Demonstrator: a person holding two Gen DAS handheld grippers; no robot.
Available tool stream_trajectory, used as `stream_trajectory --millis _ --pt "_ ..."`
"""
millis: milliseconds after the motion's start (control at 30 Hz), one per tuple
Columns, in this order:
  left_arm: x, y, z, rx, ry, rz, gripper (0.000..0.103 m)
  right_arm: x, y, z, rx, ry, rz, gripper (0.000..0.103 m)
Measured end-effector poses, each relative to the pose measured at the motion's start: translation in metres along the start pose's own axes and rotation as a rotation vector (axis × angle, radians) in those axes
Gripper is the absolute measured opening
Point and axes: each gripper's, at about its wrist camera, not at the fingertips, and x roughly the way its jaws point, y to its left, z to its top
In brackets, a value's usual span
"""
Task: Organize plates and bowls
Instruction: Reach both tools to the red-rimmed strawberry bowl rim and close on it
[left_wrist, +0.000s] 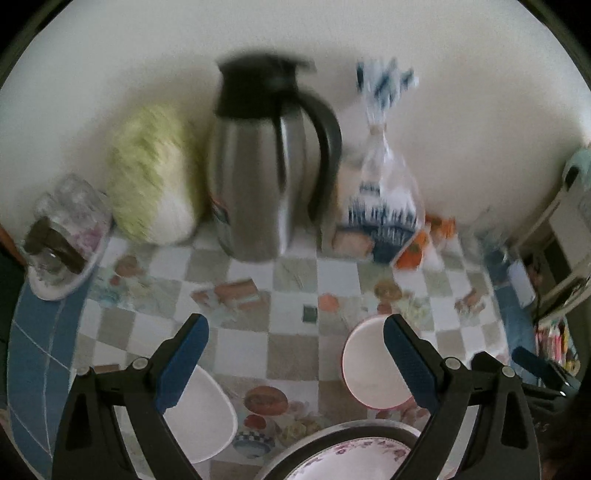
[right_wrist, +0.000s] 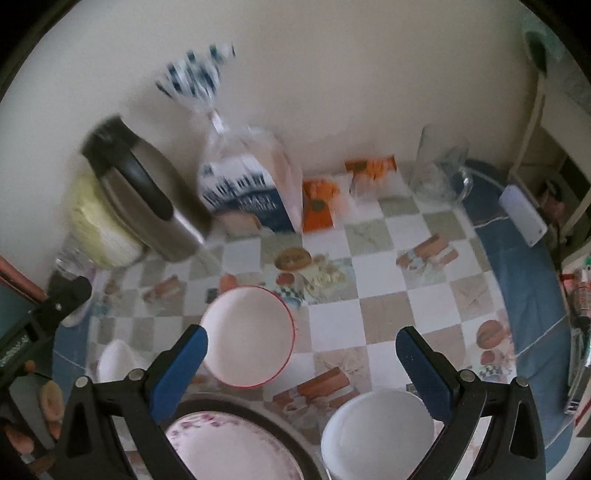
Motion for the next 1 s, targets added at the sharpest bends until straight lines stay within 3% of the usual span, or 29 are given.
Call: stream_trajectory --millis 300,600,700,800,867,1000 --pt "0.067 -0.023 -0.016 0.047 0.11 0.005 0.096 0.068 0.001 -0.01 -0.03 0.098 -0.012 0.101" --pt "0.099 -0.04 -0.027 0.105 0.168 0.008 0.095 0.103 -0.001 -0.014 -0.036 0.151 -0.008 0.085" --pt "0.106 -0.043 -0.03 0.102 0.186 -0.008 0.083 0.111 -0.001 -0.018 -0.036 0.171 -0.006 0.08" --pt "0.115 -0.048 -0.034 0.128 0.212 0.015 0.072 0.118 -0.001 -0.02 -0.037 0.182 -0.011 0.07" --pt "0.121 -0.05 -0.036 0.137 0.227 0.013 0.06 0.123 0.0 -0.021 -0.038 0.189 -0.013 0.066" --pt "0.135 -0.053 -0.042 0.146 0.272 0.028 0.05 0.133 0.003 -0.023 -0.043 0.208 -0.004 0.062"
